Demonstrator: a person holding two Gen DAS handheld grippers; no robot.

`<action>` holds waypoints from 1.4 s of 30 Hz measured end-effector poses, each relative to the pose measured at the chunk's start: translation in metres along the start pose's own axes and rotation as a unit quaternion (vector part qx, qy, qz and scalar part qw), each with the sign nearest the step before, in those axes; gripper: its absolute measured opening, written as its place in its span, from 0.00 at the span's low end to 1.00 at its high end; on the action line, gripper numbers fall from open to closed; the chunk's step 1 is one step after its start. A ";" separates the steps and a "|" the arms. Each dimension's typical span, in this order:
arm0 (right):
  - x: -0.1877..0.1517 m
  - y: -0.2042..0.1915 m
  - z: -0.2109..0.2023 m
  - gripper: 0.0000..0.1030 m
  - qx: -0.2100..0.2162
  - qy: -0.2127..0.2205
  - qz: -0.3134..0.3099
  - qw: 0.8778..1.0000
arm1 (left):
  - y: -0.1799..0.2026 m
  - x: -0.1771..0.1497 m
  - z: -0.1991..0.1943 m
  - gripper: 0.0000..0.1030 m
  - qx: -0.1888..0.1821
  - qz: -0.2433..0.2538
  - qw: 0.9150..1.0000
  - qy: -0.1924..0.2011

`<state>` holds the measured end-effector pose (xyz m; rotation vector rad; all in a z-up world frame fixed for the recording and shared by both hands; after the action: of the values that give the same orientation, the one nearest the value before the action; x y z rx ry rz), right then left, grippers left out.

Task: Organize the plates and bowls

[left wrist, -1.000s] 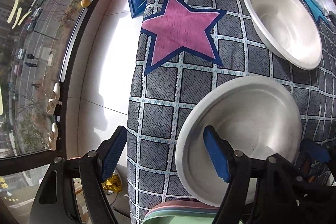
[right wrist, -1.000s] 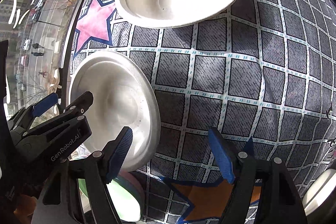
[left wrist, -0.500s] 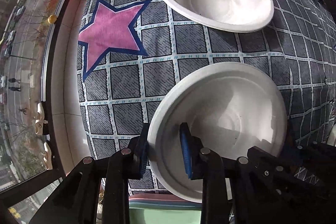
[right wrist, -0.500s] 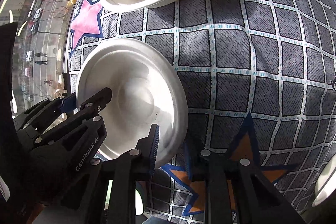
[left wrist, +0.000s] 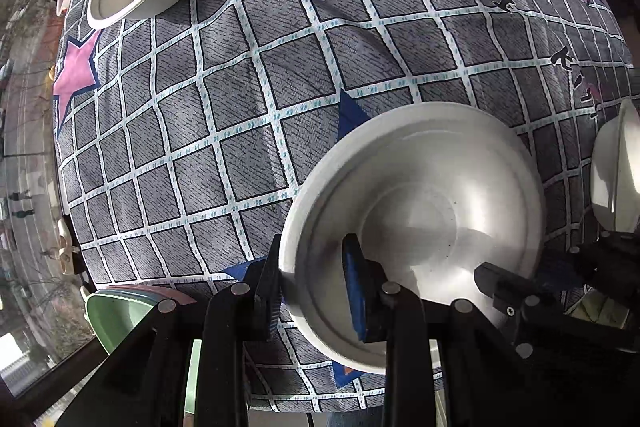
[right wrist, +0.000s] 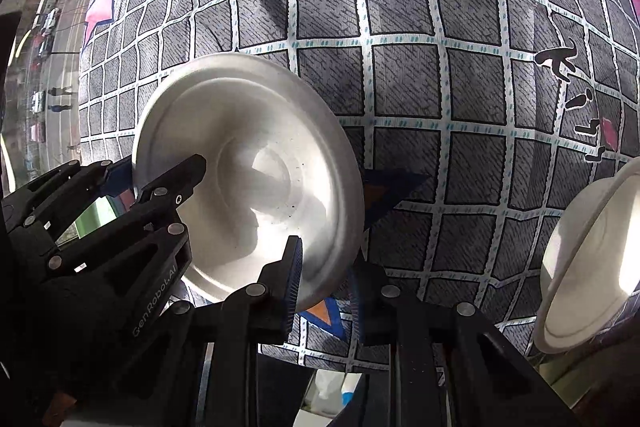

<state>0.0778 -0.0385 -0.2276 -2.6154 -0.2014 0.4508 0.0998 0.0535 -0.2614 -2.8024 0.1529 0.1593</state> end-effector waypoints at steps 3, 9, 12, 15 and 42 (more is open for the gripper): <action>-0.016 0.008 0.004 0.24 -0.002 -0.013 -0.006 1.000 | 0.014 -0.014 0.000 0.30 0.004 0.008 1.000 -0.008; -0.040 0.010 0.009 0.24 -0.011 -0.031 -0.025 0.999 | 0.034 -0.033 0.002 0.30 0.011 0.028 0.999 -0.019; -0.049 0.015 0.005 0.24 -0.010 -0.033 -0.030 0.999 | 0.041 -0.036 -0.002 0.30 0.007 0.027 0.999 -0.025; -0.050 0.036 -0.017 0.24 -0.003 -0.027 -0.028 0.999 | 0.042 -0.038 -0.005 0.30 0.002 0.023 0.999 -0.029; -0.028 0.125 -0.180 0.24 0.036 0.094 0.046 0.994 | 0.084 0.000 -0.107 0.30 -0.002 0.077 0.995 0.067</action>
<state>0.1224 -0.2314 -0.1293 -2.5836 -0.0030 0.2354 0.0996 -0.0605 -0.1871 -2.8049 0.4022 0.0074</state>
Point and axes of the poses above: each gripper's, at about its wrist camera, not at the fingertips, and z roughly the way its jaws point, y to its right, x to its top, the point moved 9 cm from there along z, roughly the way its jaws point, and after that the axes turned 12 degrees about x, right-handed, at the moved point
